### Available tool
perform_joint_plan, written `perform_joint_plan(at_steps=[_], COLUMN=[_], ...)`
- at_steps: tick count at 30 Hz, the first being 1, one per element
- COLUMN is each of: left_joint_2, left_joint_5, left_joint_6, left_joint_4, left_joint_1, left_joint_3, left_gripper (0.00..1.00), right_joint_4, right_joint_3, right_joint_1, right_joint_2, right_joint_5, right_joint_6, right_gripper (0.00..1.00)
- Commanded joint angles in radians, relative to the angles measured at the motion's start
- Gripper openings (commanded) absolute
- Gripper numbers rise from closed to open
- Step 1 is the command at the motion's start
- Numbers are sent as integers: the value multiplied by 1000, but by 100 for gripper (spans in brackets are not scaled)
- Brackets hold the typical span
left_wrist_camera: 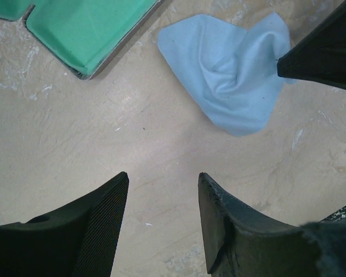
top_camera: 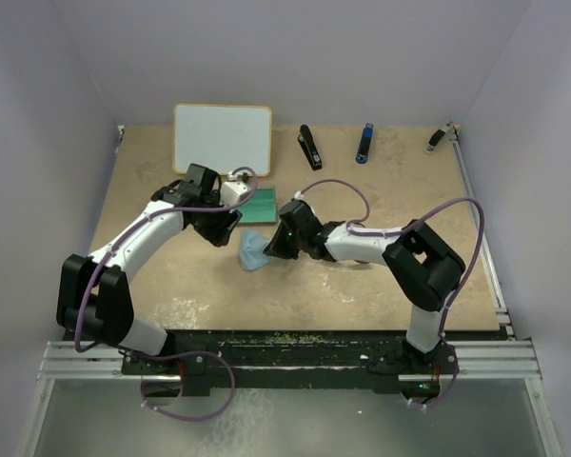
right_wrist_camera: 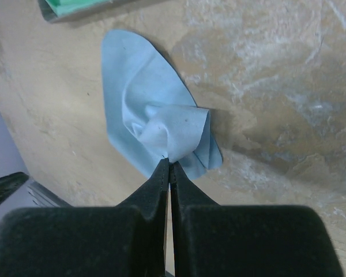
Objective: Organize the sunglasses
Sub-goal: Pick up the glasses cleaning cloth from the center of the board.
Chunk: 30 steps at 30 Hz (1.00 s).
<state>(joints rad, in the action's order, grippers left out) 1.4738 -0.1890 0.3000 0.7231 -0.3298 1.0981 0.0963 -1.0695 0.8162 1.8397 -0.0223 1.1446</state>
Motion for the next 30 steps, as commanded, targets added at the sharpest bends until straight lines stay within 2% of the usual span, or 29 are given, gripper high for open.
perform_joint_plan(at_steps=[1,7,11,17,30], left_joint_2=[-13,19,80,192,238], left_joint_5=[-85,-126,-65,75,20], left_joint_6=[35,43,29,6,-12], left_joint_4=[8,-4,-43,-42,-72], left_joint_1=[-3,-45,-100,-108,-107], left_joint_3=[4,-14,-34,-15,-25], left_gripper=[56,57,57,57,57], right_joint_4=[35,67,69,92,117], right_joint_3=[35,107,99,124,122], right_joint_1=[35,40,40,41,41], right_joint_2=[-14,-20,-14,-28,-8], right_joint_5=[9,22,18,34,13], right_joint_6=[9,35,34,52,52], right_gripper=[0,0,0,0,0])
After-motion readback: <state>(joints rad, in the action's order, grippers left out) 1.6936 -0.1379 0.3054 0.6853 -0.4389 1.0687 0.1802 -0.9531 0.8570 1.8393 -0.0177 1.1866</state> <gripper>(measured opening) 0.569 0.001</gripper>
